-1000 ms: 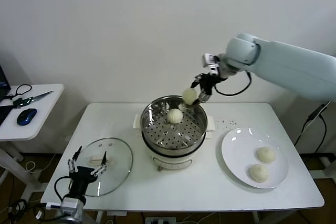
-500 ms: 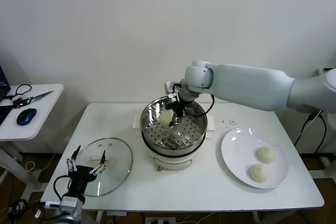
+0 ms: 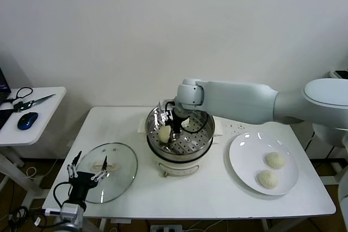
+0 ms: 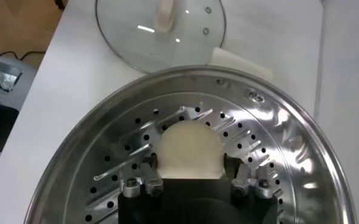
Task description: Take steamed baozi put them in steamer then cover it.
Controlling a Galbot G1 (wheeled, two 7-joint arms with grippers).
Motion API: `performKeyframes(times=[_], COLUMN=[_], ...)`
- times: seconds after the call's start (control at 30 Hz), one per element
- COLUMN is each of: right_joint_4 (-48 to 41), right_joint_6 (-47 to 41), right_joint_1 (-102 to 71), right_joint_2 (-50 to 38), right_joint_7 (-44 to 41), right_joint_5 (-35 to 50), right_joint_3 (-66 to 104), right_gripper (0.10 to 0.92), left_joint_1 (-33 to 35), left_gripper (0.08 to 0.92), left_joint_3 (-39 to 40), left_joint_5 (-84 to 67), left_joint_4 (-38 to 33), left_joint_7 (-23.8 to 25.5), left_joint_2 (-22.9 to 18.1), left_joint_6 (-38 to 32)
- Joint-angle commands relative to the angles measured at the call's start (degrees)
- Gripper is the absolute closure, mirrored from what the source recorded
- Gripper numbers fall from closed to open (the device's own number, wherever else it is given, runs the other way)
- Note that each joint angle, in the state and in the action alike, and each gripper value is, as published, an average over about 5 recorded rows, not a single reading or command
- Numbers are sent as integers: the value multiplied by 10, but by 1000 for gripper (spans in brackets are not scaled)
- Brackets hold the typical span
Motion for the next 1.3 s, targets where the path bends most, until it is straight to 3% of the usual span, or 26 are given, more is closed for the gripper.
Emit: performKeyframes(times=[0.03, 0.23, 0.5, 0.8, 0.97, 1.3], right_joint_4=[-4, 23, 106, 167, 184, 180], right_joint_6=[-7, 3, 83, 129, 140, 157], right_joint_1=[-8, 36, 155, 176, 92, -266], right_joint_2=[5, -49, -188, -367, -456, -554], right_joint_7=[0, -16, -101, -161, -170, -191], right_joint_5=[-4, -6, 8, -72, -161, -325], right_joint_3=[7, 13, -25, -53, -13, 256], right_gripper=[241, 203, 203, 203, 203, 203], left_joint_1=[-1, -1, 1, -2, -1, 0], left_gripper=[177, 177, 177, 177, 177, 177], left_joint_3=[0, 2, 2, 6, 4, -3], left_joint_5=[0, 2, 3, 5, 6, 8], left_joint_4=[1, 0, 0, -3, -4, -4], left_joint_7=[0, -1, -1, -2, -2, -2], left_joint_2=[0, -1, 0, -2, -2, -6], left_joint_6=[0, 1, 0, 3, 4, 10])
